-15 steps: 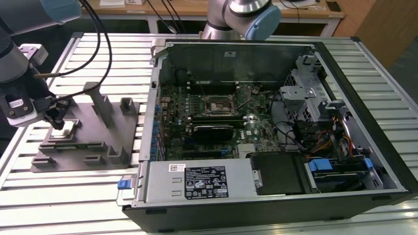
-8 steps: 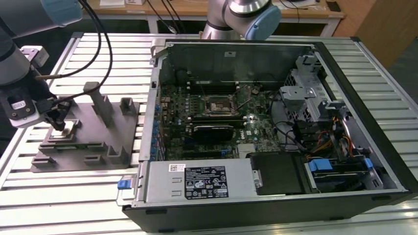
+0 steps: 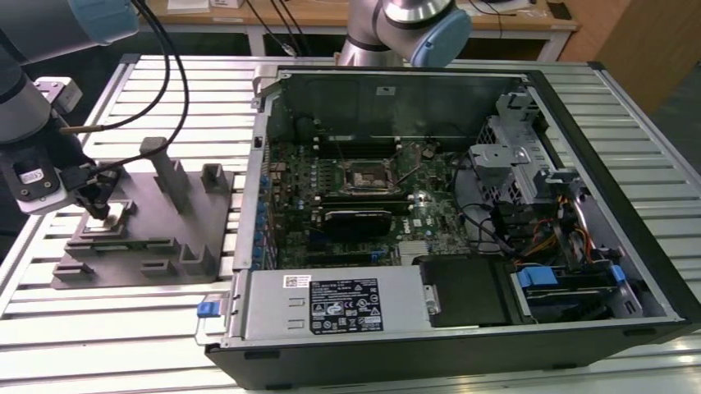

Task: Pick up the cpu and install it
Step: 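Pick up the cpu and move it towards the insertion slot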

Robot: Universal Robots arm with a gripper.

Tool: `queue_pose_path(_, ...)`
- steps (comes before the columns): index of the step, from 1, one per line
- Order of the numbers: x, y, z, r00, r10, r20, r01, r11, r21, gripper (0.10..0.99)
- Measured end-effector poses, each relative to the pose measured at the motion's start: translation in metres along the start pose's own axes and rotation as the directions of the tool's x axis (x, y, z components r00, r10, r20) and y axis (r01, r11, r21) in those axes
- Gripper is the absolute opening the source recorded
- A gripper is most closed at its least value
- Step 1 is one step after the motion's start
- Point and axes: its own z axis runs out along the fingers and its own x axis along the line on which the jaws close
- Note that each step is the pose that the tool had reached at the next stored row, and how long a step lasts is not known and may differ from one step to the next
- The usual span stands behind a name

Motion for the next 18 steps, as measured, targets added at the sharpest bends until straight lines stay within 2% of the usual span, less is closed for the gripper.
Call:
queue_pose_path(3,0.0000,0.0000,0.0000,1.0000,0.000,0.0000,0.000,1.0000,0.000,0.165)
queue_pose_path(4,0.0000,0.0000,0.0000,1.0000,-0.001,0.0000,0.001,1.0000,0.000,0.290)
queue_pose_path(5,0.0000,0.0000,0.0000,1.0000,-0.001,0.0000,0.001,1.0000,0.000,0.467)
queue_pose_path(8,0.0000,0.0000,0.0000,1.0000,-0.002,0.0000,0.002,1.0000,0.000,0.643)
queue_pose_path(9,0.0000,0.0000,0.0000,1.0000,-0.002,0.0000,0.002,1.0000,0.000,0.643)
queue_pose_path(10,0.0000,0.0000,0.0000,1.0000,-0.002,0.0000,0.002,1.0000,0.000,0.702)
queue_pose_path(11,0.0000,0.0000,0.0000,1.0000,-0.002,-0.0001,0.002,1.0000,0.000,0.702)
queue_pose_path(13,0.0000,0.0000,0.0000,1.0000,-0.003,-0.0001,0.003,1.0000,0.000,0.816)
queue_pose_path(14,0.0000,0.0000,0.0000,1.0000,-0.003,-0.0001,0.003,1.0000,0.000,0.816)
queue_pose_path(15,0.0000,0.0000,0.0000,1.0000,-0.003,-0.0001,0.003,1.0000,0.000,0.882)
queue_pose_path(18,-0.0001,0.0000,0.0023,1.0000,-0.003,0.0002,0.003,1.0000,0.000,0.882)
